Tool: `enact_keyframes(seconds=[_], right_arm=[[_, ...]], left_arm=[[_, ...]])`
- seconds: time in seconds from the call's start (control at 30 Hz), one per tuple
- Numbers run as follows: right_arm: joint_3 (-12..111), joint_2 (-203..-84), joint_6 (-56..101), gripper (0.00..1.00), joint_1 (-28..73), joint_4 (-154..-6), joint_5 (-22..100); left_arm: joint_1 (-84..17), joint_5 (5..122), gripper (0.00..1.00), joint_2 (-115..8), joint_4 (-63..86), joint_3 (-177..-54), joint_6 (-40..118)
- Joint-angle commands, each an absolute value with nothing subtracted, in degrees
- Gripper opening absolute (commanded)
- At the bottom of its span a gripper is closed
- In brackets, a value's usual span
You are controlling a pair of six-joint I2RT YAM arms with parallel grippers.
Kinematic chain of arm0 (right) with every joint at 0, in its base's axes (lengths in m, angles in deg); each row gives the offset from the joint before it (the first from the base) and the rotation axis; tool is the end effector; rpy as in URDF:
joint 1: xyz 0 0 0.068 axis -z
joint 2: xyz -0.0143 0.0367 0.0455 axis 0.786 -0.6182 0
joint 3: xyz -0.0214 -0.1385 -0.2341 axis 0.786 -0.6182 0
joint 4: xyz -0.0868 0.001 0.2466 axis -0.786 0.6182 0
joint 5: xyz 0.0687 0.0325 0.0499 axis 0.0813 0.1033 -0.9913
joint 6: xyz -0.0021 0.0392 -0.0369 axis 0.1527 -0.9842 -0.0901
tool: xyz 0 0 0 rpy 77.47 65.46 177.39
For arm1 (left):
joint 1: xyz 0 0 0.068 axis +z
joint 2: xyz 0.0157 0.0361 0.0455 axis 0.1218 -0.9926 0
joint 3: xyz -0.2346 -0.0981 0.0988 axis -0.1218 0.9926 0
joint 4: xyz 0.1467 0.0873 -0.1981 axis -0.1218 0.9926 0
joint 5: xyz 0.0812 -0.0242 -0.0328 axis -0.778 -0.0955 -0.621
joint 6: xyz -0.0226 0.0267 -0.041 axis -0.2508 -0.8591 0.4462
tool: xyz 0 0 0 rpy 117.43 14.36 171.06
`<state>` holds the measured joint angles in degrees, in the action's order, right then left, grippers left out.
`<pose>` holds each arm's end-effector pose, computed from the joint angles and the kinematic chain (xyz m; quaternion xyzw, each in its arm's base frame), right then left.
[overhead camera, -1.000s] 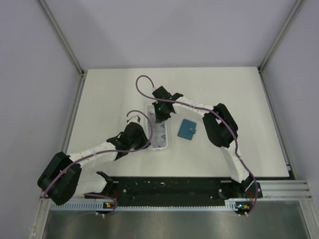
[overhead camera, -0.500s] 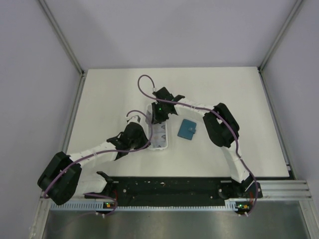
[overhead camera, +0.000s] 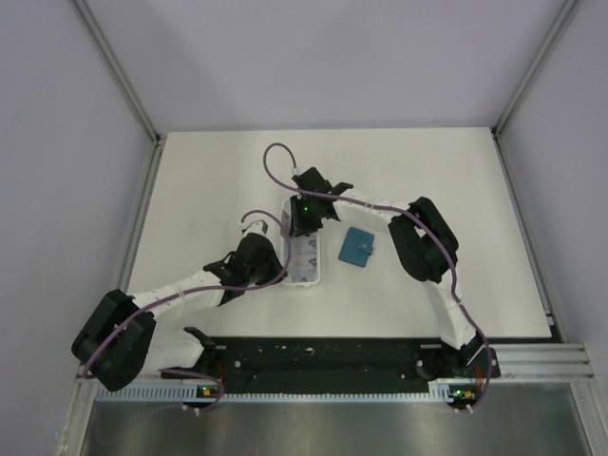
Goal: Put the credit cards into the card holder
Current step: Pick up the credit card from the storage box.
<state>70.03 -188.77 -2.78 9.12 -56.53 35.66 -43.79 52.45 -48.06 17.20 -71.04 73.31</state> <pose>0.3489 0.3313 0.1652 -0.1150 0.9418 0.2571 0.1836 0.1831 -0.1347 0.1617 -0.0793 0.9230 -0.2299 0.2983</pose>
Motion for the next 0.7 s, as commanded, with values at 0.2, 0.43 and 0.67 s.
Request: enact_keyframes(seconds=[0.2, 0.43, 0.67], right_arm=[[67.54, -184.09, -2.28, 0.14, 9.01, -57.23, 40.34], [68.50, -185.67, -2.37, 0.16, 9.01, -57.58, 38.59], [69.56, -186.73, -2.10, 0.24, 9.01, -57.58, 36.65]], left_arm=[[-43.91, 52.84, 0.00, -48.68, 16.97, -71.82, 72.42], [-43.91, 52.92, 0.00, -48.59, 16.88, -71.82, 72.42], [-43.91, 52.92, 0.00, -48.59, 17.05, -71.99, 72.33]])
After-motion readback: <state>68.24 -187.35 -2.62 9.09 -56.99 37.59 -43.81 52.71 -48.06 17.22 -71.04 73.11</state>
